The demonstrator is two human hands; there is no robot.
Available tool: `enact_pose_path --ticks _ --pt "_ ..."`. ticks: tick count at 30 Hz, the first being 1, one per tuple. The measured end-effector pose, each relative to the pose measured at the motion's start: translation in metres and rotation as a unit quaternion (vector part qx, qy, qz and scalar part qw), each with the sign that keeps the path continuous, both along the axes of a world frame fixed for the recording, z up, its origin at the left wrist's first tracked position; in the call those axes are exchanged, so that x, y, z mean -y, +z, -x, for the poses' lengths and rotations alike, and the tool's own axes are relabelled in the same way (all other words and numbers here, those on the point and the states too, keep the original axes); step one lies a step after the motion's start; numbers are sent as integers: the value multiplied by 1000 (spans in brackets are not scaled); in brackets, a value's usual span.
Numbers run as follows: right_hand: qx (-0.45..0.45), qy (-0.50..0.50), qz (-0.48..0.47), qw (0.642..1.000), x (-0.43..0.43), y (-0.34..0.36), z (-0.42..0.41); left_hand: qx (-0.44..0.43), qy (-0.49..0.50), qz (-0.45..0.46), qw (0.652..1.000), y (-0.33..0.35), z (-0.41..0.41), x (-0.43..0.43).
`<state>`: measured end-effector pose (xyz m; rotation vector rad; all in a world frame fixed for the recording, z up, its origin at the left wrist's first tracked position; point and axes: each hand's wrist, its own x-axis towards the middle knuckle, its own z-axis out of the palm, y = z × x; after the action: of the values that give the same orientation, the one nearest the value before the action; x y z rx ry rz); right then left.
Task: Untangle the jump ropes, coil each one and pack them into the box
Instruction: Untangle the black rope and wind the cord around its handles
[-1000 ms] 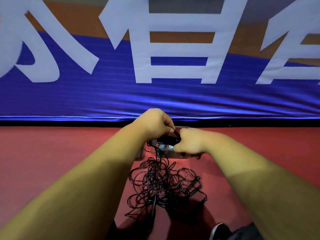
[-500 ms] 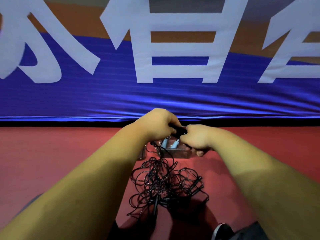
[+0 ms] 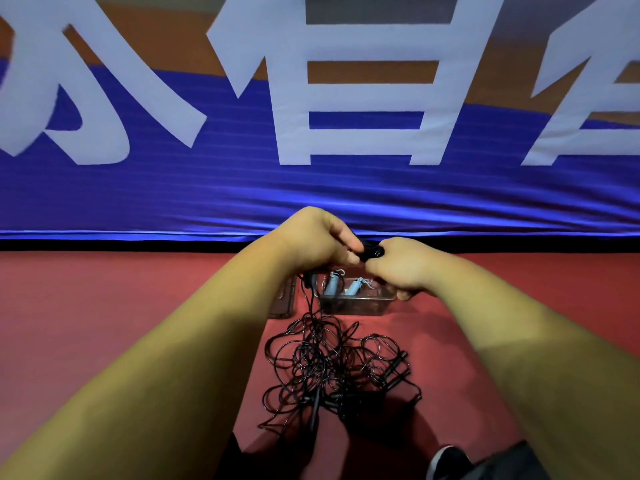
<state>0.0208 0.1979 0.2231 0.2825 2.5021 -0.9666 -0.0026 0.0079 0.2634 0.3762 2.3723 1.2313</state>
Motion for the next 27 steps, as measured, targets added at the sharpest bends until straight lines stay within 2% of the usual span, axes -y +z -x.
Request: enact_pose_path --ticks 2,5,8,10,13,15,18,20,27 --pt "-20 0 3 1000 3 1 0 53 23 -14 998 -5 0 3" --pt "-55 -1 -12 998 8 7 -1 145 1 -9 989 -7 -3 5" --pt "-66 -18 -13 998 9 9 -1 191 -16 14 981 -9 -7 3" --pt "-87 -29 -15 996 9 10 1 227 -7 -29 973 -12 -6 0" --pt "-108 -65 -12 992 9 13 6 287 4 -157 945 -10 0 -3" --pt "-103 -93 28 990 7 14 10 288 -15 -215 933 -4 2 0" --pt "-102 -114 99 983 4 13 14 271 -63 -229 933 -4 3 6" --pt "-104 -118 121 980 3 14 14 255 -78 -201 943 -8 3 6" --pt "-71 -133 178 972 -4 9 9 164 -24 -84 983 -12 3 8"
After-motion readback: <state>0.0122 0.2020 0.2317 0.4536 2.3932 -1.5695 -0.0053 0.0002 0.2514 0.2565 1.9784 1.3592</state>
